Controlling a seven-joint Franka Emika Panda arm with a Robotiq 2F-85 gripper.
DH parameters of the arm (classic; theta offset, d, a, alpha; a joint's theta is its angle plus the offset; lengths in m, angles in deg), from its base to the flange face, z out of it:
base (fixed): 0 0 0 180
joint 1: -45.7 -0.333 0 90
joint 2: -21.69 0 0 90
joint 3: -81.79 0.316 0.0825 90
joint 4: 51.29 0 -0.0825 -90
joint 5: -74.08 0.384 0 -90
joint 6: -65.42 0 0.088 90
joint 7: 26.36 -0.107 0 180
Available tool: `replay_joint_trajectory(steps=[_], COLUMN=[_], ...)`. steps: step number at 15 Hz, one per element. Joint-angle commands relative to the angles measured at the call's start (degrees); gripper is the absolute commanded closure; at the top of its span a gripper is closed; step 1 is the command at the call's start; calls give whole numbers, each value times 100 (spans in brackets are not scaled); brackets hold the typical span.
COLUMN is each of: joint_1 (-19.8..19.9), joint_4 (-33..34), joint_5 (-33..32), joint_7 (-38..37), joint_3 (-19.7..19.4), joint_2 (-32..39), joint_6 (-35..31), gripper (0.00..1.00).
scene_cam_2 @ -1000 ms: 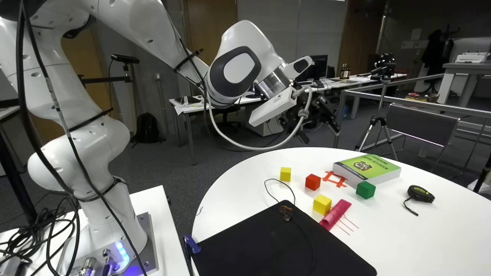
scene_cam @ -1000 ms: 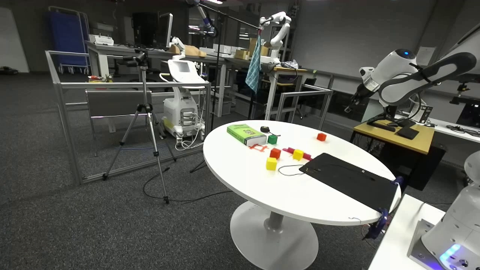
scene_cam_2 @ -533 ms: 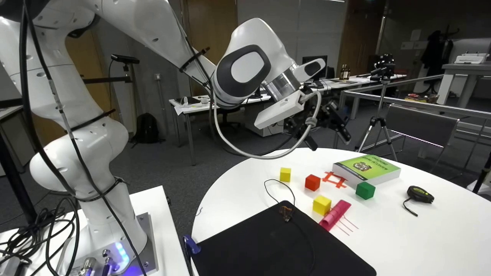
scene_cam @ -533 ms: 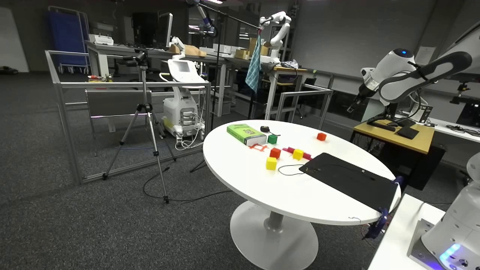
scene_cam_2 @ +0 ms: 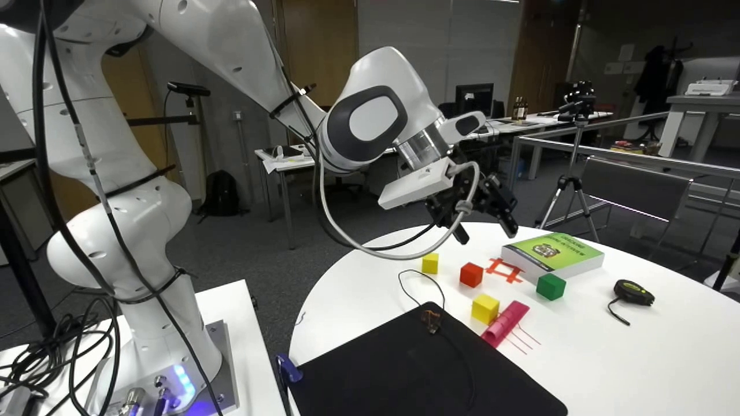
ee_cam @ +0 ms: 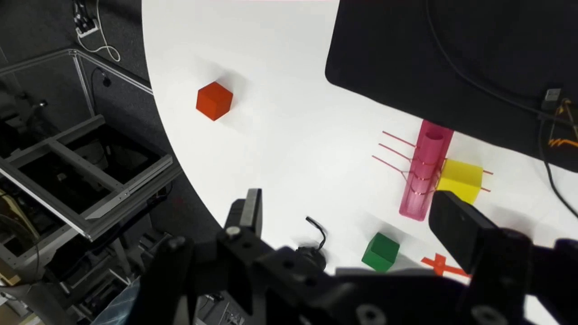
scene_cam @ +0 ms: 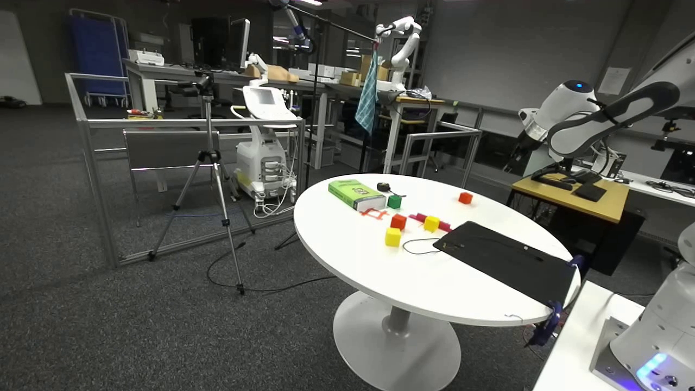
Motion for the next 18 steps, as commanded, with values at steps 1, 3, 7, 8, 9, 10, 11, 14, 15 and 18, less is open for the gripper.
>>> replay_joint_trajectory(steps=[1,3,7,8,9,10,11,14,15,18], joint_1=[-164,-289,-559,-612,-651,-684,-588,-682,-664,-626], joint_4=[-145,-235,-407,-430,-453,-420,-385,-182,-102,104], joint_5=[-290,-142,186,244,366,513,695,984,1077,1089], joint_7=[-98,153,1004,1241,1450,1616,1811,2024,2095,2059], joint_3=[-231,-339,-515,-535,-540,-522,-389,-447,-447,-518], joint_2=[202,363,733,843,932,1036,1120,1282,1326,1364], joint_6=[2,-77,-494,-664,-759,-753,-713,-315,-208,60], gripper=[0,0,0,0,0,0,0,0,0,0])
